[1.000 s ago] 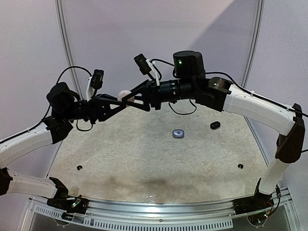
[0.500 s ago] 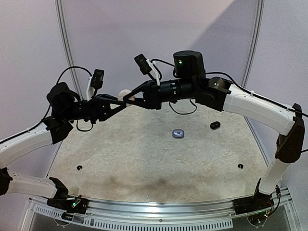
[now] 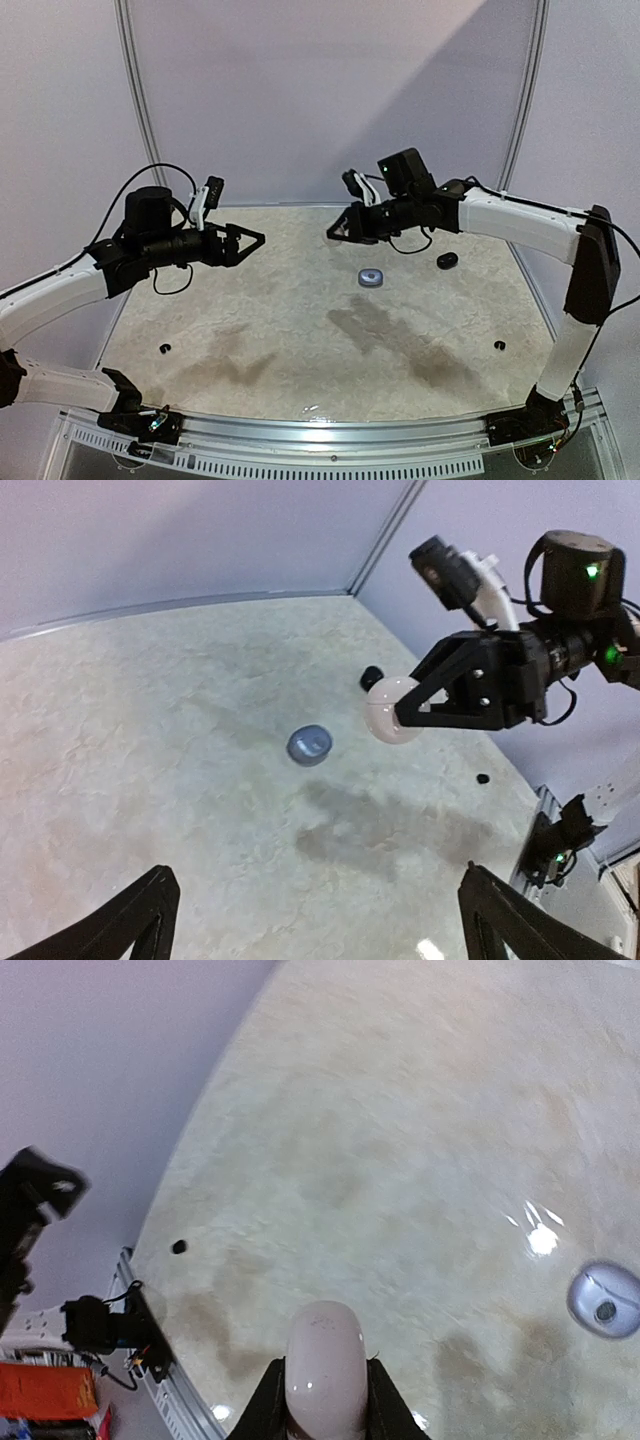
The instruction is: Insert the wireless bluetooth earbuds into the charging case
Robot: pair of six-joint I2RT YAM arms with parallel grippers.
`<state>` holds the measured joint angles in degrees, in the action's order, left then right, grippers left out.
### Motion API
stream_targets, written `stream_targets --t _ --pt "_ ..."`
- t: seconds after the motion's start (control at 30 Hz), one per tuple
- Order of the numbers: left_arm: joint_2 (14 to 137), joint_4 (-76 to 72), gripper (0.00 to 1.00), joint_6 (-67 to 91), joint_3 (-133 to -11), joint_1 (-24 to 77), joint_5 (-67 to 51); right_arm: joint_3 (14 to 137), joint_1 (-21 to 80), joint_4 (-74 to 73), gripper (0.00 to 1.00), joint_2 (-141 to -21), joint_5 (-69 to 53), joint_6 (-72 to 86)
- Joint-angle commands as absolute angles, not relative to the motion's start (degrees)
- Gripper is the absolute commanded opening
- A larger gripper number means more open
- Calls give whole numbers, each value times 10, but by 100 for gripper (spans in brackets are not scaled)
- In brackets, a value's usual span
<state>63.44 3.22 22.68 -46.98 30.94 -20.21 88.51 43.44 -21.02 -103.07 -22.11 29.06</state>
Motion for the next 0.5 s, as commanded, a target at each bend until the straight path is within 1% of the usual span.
stream_targets --t 0.0,0.1,0.37,0.43,0.47 --pt "630 116 99 180 -483 299 -140 823 411 -221 0 -1101 -268 397" --pt "629 125 99 173 -482 296 -134 825 408 -209 0 -1143 -305 397" --pt "641 112 99 174 -483 281 -138 839 391 -233 1 -1229 -353 390" --pt "645 108 99 174 -484 277 -139 843 390 -244 4 -1243 -355 386" --pt "645 106 99 174 -484 275 -139 845 388 -249 9 -1247 -355 384"
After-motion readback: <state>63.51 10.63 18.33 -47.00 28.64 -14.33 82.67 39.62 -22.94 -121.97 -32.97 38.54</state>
